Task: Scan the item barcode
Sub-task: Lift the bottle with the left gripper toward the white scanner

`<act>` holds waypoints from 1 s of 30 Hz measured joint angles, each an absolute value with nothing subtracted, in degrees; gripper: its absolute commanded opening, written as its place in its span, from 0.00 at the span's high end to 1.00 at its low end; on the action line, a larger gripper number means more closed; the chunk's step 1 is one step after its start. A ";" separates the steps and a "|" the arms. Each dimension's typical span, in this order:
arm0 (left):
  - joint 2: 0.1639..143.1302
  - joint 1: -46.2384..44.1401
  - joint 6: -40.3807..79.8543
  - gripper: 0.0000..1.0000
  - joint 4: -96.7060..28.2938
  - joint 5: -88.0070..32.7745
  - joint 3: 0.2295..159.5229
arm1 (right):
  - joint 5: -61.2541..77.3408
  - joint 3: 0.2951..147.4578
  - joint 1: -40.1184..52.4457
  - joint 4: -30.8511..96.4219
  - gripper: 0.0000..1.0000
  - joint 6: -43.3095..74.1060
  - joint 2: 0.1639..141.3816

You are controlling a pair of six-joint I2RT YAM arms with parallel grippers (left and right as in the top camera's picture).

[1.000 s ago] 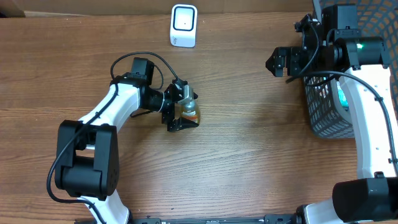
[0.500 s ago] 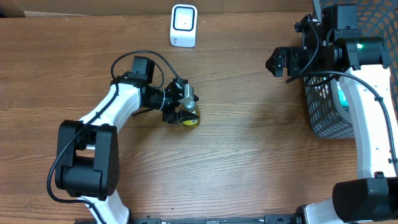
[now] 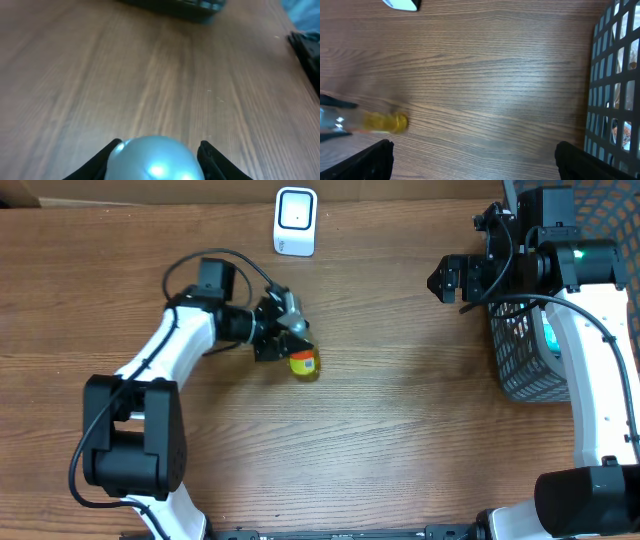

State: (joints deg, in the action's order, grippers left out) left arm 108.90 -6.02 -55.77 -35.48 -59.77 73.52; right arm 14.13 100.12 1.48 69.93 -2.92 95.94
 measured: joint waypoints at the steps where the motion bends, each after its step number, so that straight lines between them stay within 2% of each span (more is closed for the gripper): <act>1: 108.90 -5.21 -54.83 0.56 -35.51 -59.75 74.26 | 14.15 100.12 1.48 69.89 0.00 -2.96 95.94; 11: 108.90 0.16 -44.93 0.60 -35.33 -57.74 82.24 | 14.15 100.12 1.48 69.65 0.00 -2.96 95.94; 19: 108.90 0.10 -31.97 0.54 -33.01 -43.31 82.89 | 14.15 100.12 1.48 68.93 0.00 -2.96 95.94; 30: 107.37 -0.73 -13.04 0.55 -31.24 -25.69 82.91 | 14.15 100.12 1.48 68.64 0.00 -2.94 95.94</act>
State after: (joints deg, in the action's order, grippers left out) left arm 107.37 -0.73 -13.04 -31.24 -25.69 82.91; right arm 14.15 100.12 1.48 68.64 -2.94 95.94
